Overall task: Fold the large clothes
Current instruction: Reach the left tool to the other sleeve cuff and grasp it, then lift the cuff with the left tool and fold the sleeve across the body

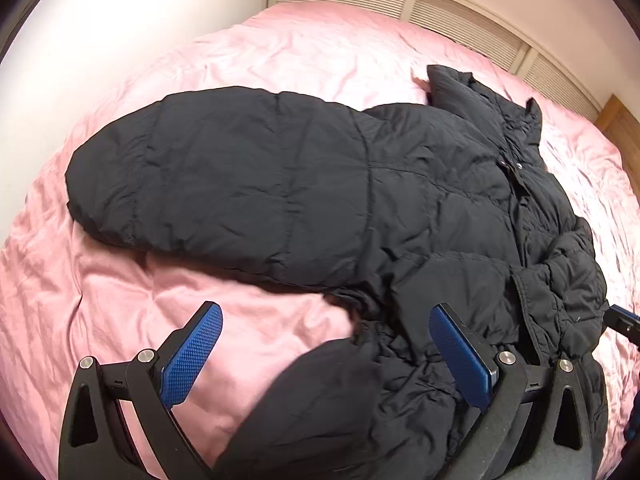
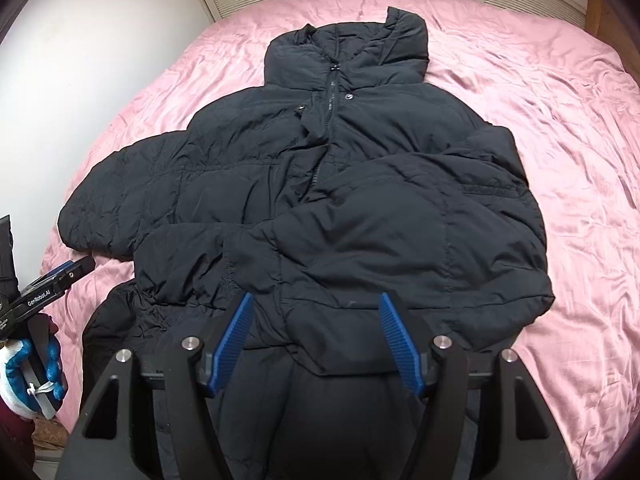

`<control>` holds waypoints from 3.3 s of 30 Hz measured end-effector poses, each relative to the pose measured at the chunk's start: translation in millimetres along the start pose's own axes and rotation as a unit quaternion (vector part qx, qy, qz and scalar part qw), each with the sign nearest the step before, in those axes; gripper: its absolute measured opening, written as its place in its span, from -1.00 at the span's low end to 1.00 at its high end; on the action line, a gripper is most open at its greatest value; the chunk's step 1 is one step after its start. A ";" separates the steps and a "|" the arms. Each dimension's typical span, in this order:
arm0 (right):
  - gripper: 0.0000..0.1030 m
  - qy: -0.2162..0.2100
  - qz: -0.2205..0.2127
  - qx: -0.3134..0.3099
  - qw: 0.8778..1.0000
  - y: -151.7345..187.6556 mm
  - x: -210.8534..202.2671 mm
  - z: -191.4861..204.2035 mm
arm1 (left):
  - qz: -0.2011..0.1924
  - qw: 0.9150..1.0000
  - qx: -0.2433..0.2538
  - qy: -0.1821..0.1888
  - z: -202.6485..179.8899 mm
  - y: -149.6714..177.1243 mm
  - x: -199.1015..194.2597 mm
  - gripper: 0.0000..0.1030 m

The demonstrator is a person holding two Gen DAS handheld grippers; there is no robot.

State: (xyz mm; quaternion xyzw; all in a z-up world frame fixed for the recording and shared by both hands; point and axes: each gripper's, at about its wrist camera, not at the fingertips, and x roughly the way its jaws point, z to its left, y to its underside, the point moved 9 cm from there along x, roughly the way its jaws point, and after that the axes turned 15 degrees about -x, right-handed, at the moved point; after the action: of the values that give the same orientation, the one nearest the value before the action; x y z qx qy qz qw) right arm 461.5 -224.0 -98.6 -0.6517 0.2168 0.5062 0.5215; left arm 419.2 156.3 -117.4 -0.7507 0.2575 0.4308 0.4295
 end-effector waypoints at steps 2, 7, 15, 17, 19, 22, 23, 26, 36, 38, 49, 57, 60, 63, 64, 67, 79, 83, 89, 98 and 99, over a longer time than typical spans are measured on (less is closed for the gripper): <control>0.25 -0.005 0.002 -0.002 1.000 -3.9 7.0 10.2 | 0.004 0.999 -0.033 0.006 24.2 -9.3 3.0 0.98; 0.25 -0.011 0.004 -0.010 1.000 -13.4 16.5 29.5 | -0.001 0.995 -0.101 -0.009 86.6 -34.0 11.1 0.98; 0.25 0.002 0.009 -0.011 1.000 -19.2 16.3 30.9 | -0.015 0.975 -0.223 -0.003 175.7 -73.0 19.4 0.98; 0.25 0.008 0.011 -0.011 1.000 -18.3 15.2 29.8 | -0.016 0.967 -0.254 0.005 191.0 -82.7 24.1 0.98; 0.25 0.013 0.013 -0.011 1.000 -16.6 14.3 28.6 | -0.013 0.959 -0.282 0.023 201.5 -90.7 30.4 0.98; 0.25 0.020 0.016 -0.009 1.000 -12.7 12.3 25.5 | 0.001 0.943 -0.327 0.060 210.8 -100.9 44.3 0.98; 0.25 0.023 0.017 -0.009 1.000 -11.2 11.3 24.5 | 0.006 0.939 -0.338 0.068 212.2 -102.9 48.6 0.98; 0.25 0.032 0.022 -0.012 0.999 -6.1 7.7 20.9 | 0.015 0.929 -0.361 0.077 216.2 -107.7 59.5 0.97; 0.25 0.046 0.024 0.002 0.999 6.5 -2.2 3.3 | 0.012 0.924 -0.363 0.123 205.6 -122.2 50.9 -0.57; 0.25 0.045 0.024 0.001 0.999 8.1 -2.2 3.5 | 0.000 0.931 -0.345 0.121 198.1 -126.7 42.5 -0.71; 0.25 0.039 0.019 0.006 0.999 18.8 -5.2 -6.5 | -0.061 0.972 -0.204 0.104 130.6 -143.3 -10.7 -0.81; 0.25 0.034 0.014 0.020 0.999 32.8 -10.5 -24.4 | -0.081 0.981 -0.115 0.132 54.2 -132.3 -42.8 -0.84; 0.25 0.033 0.011 0.026 0.999 38.0 -13.8 -31.4 | -0.078 0.982 -0.081 0.152 20.5 -121.4 -50.7 -0.85; 0.25 0.034 0.006 0.032 0.999 42.7 -18.9 -40.3 | -0.069 0.982 -0.046 0.172 -11.8 -107.4 -56.8 -0.85; 0.25 0.035 0.004 0.034 0.999 44.1 -21.0 -43.9 | -0.064 0.981 -0.036 0.179 -22.5 -101.7 -57.6 -0.85; 0.25 0.039 -0.002 0.045 0.998 50.0 -28.1 -56.2 | -0.046 0.981 -0.009 0.190 -49.9 -83.9 -53.4 -0.86; 0.25 0.049 -0.005 0.082 0.995 84.3 -46.3 -93.7 | 0.040 0.979 0.070 0.189 -123.3 1.4 -1.0 -0.87; 0.25 0.050 -0.008 0.084 0.995 88.9 -48.3 -97.9 | 0.063 0.977 0.109 0.175 -137.1 31.8 16.5 -0.87; 0.25 0.049 -0.010 0.084 0.995 93.5 -48.7 -101.7 | 0.087 0.974 0.134 0.159 -138.9 61.9 31.6 -0.86; 0.25 0.048 -0.013 0.089 0.995 97.2 -47.2 -107.9 | 0.100 0.973 0.128 0.163 -134.8 69.8 27.0 -0.59; 0.25 0.048 -0.012 0.088 0.995 97.1 -47.1 -107.8 | 0.101 0.973 0.127 0.165 -136.0 71.5 25.8 -0.53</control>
State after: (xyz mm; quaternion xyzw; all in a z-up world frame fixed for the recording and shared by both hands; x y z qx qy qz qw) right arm 411.0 -367.6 -107.6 -0.6297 0.2774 0.4467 0.5718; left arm 435.8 2.4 -134.7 -0.7207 0.4523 0.3061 0.4271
